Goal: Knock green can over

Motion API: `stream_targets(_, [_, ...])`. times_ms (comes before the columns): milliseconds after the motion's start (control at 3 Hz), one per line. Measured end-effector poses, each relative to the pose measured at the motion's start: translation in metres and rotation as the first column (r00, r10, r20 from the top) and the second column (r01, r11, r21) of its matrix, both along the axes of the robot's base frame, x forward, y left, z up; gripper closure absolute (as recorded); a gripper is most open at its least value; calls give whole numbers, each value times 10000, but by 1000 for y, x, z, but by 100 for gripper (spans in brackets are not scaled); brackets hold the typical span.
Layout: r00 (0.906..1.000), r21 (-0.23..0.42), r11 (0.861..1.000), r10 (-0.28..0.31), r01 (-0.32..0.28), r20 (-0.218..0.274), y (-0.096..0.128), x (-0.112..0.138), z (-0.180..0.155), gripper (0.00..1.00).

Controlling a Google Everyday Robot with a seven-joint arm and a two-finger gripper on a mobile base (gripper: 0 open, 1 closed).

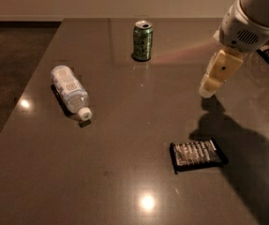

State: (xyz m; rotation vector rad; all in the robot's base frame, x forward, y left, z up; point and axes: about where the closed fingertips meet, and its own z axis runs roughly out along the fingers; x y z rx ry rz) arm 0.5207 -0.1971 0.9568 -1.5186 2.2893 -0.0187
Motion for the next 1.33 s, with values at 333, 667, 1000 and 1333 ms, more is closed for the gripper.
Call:
stream_targets(333, [9983, 674, 9960, -589, 586, 28, 9, 38, -13, 0])
stream_targets(667, [9932, 1405, 9847, -1094, 1029, 395, 23, 78, -23, 0])
stream_targets(1000, [9857, 2049, 9686, -1565, 1408, 623, 41, 128, -35, 0])
stream_targets(1333, [9752, 2763, 9428, -2117, 1866, 639, 55, 181, -50, 0])
